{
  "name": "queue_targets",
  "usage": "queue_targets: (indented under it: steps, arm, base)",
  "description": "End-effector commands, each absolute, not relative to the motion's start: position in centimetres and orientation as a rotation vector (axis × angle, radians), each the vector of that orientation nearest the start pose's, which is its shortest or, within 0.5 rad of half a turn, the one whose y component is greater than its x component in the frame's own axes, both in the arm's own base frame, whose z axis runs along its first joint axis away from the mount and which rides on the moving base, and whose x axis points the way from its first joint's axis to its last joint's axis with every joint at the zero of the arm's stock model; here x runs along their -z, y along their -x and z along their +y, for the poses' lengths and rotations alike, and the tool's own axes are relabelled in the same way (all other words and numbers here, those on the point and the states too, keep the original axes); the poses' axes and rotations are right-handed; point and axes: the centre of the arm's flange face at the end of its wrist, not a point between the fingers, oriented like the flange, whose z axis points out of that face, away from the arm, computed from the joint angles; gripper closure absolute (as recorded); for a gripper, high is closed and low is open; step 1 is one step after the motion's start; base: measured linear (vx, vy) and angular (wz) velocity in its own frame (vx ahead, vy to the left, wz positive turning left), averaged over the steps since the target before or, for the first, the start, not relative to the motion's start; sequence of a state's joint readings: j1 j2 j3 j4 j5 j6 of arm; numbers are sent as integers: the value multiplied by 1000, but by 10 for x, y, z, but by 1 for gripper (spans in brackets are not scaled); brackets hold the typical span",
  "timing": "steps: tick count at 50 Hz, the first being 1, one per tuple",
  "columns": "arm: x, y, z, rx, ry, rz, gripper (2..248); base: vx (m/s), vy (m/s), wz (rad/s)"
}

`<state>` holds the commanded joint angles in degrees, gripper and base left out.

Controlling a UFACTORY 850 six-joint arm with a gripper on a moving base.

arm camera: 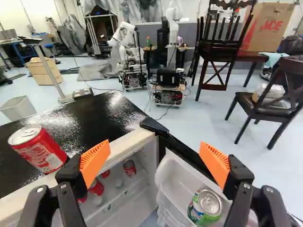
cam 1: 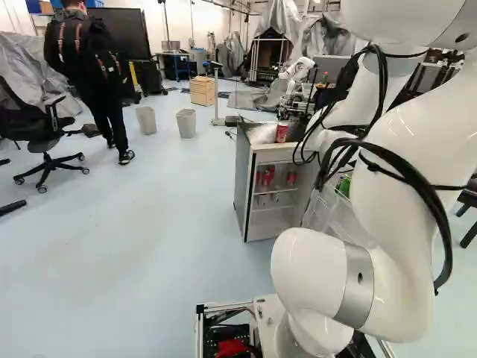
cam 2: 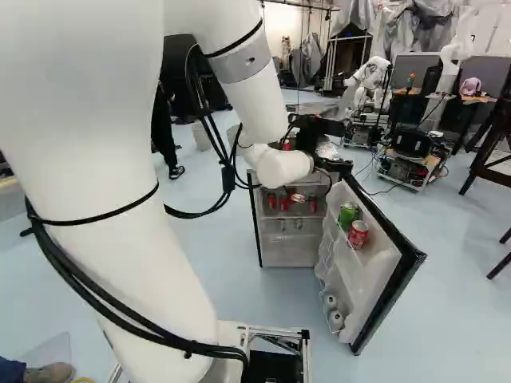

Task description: Grab a drink from the fridge

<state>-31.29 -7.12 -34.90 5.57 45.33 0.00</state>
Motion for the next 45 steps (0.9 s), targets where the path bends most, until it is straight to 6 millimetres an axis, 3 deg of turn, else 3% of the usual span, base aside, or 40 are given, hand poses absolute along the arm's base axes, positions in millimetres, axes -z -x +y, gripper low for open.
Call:
queue_targets:
  steps: [15, 45]
  arm:
    - [-427, -383, -270, 1951, 2685, 1096, 3]
    - [-452, -377, -316, 1950, 2662, 1258, 3]
  base:
    - [0, 0, 0]
    - [0, 0, 0]
